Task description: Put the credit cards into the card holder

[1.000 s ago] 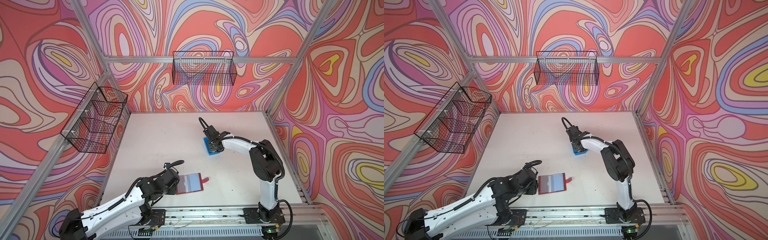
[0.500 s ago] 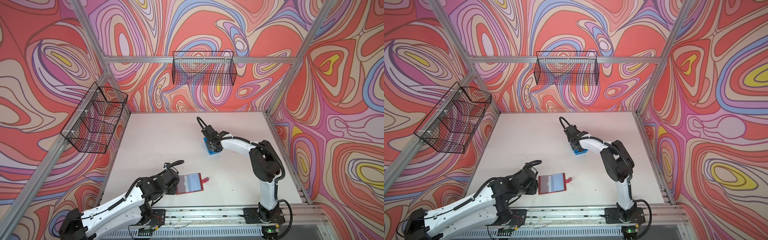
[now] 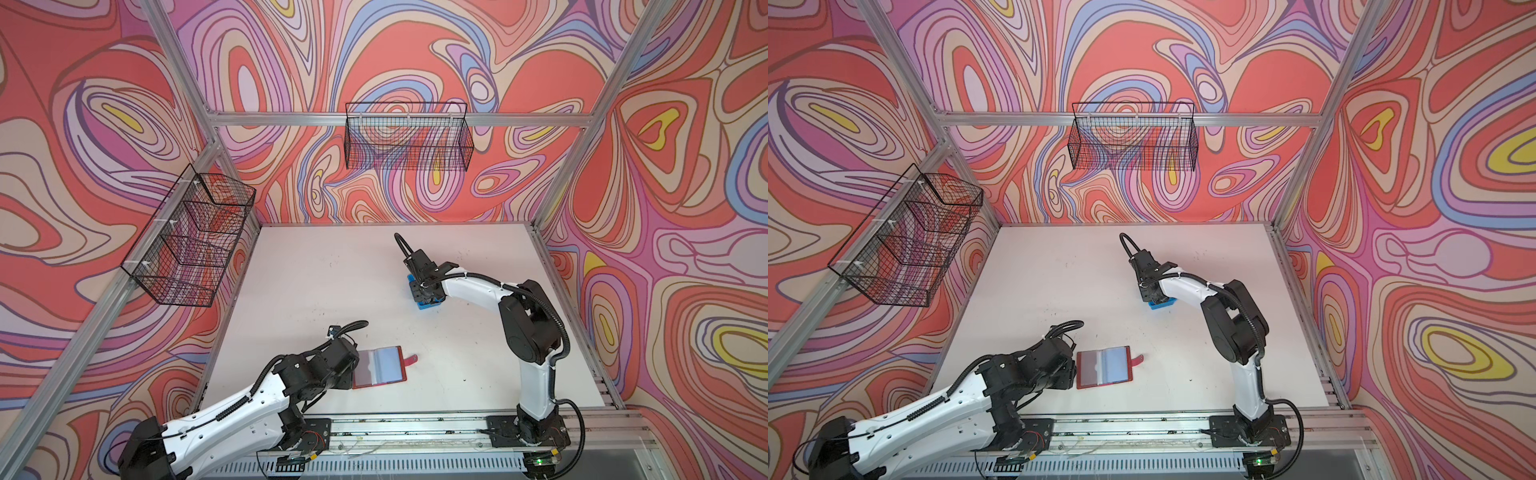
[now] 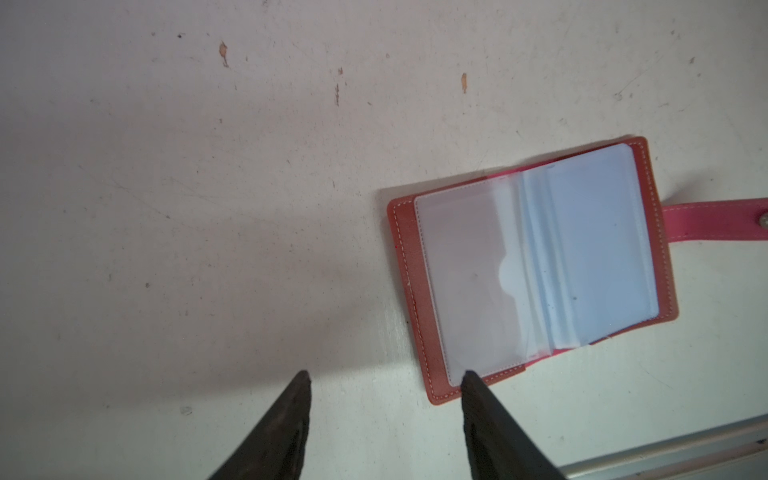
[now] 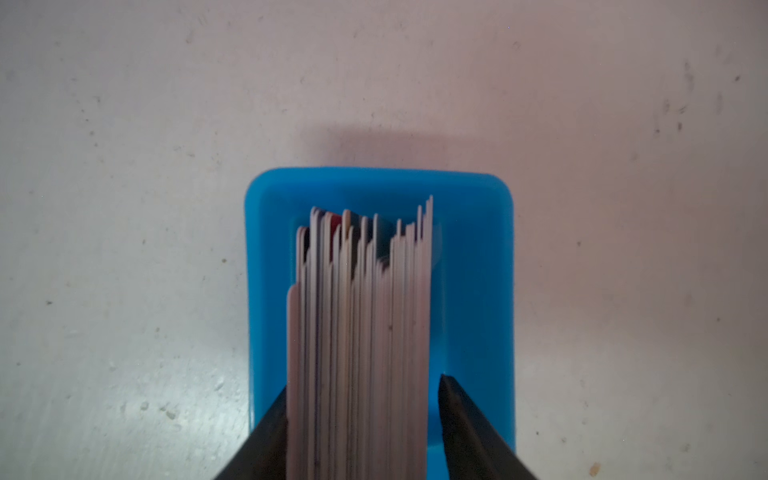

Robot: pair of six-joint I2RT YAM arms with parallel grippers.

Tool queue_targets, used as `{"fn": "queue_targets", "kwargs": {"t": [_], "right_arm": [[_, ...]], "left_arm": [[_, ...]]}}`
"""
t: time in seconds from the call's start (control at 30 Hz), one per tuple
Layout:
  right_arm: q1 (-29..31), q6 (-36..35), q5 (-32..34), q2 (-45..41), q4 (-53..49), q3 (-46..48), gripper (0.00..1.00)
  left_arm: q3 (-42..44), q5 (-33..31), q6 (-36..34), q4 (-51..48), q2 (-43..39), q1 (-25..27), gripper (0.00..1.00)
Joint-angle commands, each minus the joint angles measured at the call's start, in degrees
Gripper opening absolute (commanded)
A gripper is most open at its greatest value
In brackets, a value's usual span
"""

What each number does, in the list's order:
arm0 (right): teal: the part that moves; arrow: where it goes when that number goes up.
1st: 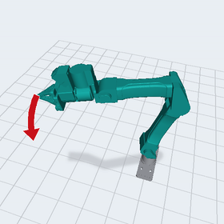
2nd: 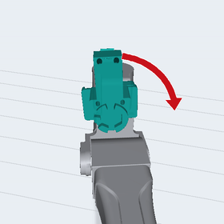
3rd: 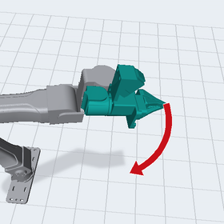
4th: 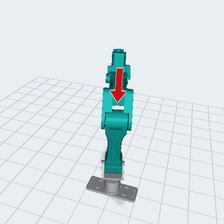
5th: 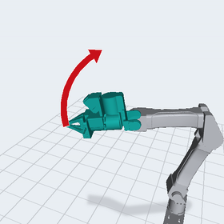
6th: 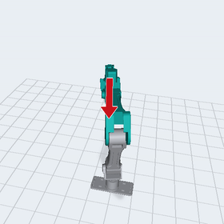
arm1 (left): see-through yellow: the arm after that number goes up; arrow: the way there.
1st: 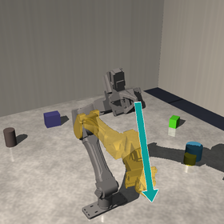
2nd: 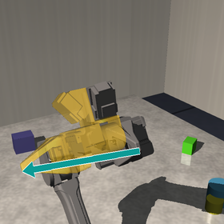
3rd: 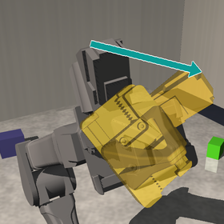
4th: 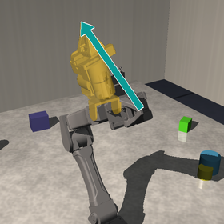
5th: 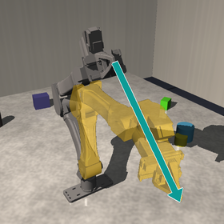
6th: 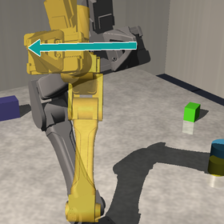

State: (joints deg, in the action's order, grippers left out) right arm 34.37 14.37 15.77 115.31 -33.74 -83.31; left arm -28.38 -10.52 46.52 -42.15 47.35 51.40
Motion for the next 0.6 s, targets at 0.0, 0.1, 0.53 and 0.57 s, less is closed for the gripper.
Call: {"fn": "queue_targets", "kwargs": {"t": [0.0, 0.1, 0.53, 0.57], "right_arm": [[-2.0, 0.7, -4.4, 1.1, 0.9, 1.3, 0.54], [-2.9, 0.9, -9.4, 0.5, 2.8, 2.1, 0.53], [-7.3, 3.3, -24.0, -1.5, 8.4, 6.0, 0.44], [-7.7, 3.5, -25.0, -1.3, 8.8, 6.2, 0.45]], "left_arm": [[-0.3, -0.6, -0.2, -0.4, 0.0, 0.2, 0.6], [-0.3, -0.4, -0.2, -0.4, -0.1, 0.2, 0.6], [-0.3, -0.5, -0.2, -0.3, -0.1, 0.2, 0.6], [-0.2, -0.5, -0.2, -0.3, -0.1, 0.2, 0.6]]}}
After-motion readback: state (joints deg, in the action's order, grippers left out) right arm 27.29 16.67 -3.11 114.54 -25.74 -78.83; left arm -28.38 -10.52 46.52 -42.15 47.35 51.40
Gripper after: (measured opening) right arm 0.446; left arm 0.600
